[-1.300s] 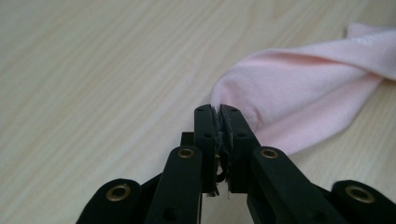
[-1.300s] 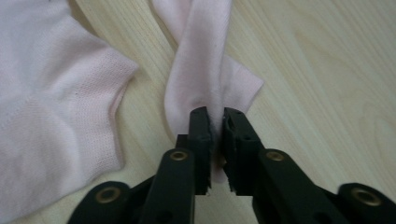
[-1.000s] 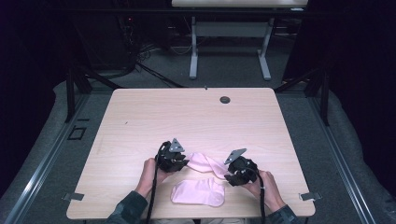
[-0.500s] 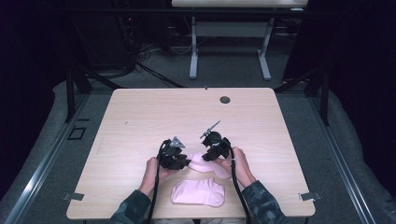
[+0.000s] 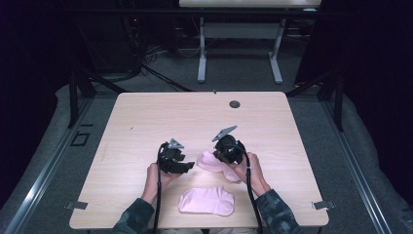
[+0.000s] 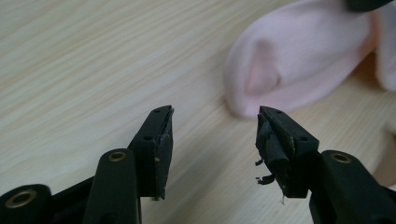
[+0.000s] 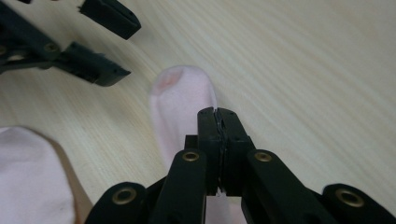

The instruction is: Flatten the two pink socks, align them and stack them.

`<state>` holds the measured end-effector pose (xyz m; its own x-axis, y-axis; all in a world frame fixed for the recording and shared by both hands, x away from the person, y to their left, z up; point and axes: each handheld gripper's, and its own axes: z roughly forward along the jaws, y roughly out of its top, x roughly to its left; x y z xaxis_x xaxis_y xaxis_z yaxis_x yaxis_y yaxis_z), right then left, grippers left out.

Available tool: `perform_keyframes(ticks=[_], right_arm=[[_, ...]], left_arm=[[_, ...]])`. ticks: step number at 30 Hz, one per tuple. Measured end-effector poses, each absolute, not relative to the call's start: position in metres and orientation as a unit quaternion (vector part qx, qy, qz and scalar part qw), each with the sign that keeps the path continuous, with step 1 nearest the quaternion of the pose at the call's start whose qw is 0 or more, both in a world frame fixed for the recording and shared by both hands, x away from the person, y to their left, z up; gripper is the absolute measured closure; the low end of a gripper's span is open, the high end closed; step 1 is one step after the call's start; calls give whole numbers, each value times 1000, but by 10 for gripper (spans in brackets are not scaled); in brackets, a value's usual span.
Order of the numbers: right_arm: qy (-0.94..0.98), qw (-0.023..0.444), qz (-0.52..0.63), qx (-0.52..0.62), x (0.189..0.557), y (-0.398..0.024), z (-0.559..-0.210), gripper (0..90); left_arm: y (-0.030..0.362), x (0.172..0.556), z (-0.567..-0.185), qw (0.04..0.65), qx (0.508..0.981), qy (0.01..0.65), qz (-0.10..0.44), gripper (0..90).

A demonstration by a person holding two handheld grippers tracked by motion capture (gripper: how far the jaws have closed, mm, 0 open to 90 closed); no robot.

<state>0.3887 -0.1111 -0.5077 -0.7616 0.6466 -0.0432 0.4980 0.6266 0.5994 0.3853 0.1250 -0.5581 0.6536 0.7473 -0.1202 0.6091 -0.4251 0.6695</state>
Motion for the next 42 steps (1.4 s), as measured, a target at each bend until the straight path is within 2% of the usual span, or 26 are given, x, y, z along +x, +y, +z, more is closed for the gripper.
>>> perform_keyframes(ticks=[3,4,5,6,10,13,15,17,20,23,28,30,33,37,42], right_arm=[[897,129,301,296,376,-108,-503,886],[912,112,297,260,361,-98,-508,882],[912,112,297,260,361,-98,-508,882],[927,94,275,237,351,-89,-522,835],[926,70,280,243,350,-93,-534,627],[911,65,305,269,353,-107,-530,591],[899,76,313,298,354,-129,-522,536],[891,94,304,324,354,-143,-520,526],[879,118,282,365,354,-168,-523,531],[877,106,268,384,354,-183,-532,542],[881,91,246,393,347,-185,-548,555],[884,90,242,389,346,-183,-551,587],[886,92,237,387,345,-182,-552,605],[886,94,237,388,345,-179,-553,678],[887,96,236,386,346,-176,-555,706]], left_arm=[[135,386,-558,349,834,416,98,434],[142,385,-558,349,831,422,101,433],[142,385,-558,349,831,422,101,432],[147,384,-557,342,833,424,98,422],[148,380,-556,340,835,424,92,398],[145,378,-555,338,835,423,92,379],[139,375,-553,342,836,422,85,373],[136,374,-552,341,837,419,84,372],[122,374,-550,335,845,409,78,377],[116,376,-551,330,851,403,70,397],[100,376,-556,310,869,381,53,453],[94,374,-559,306,872,378,53,469],[91,372,-560,297,876,374,58,525],[85,370,-562,287,884,364,66,620],[84,368,-562,287,884,360,77,689]])
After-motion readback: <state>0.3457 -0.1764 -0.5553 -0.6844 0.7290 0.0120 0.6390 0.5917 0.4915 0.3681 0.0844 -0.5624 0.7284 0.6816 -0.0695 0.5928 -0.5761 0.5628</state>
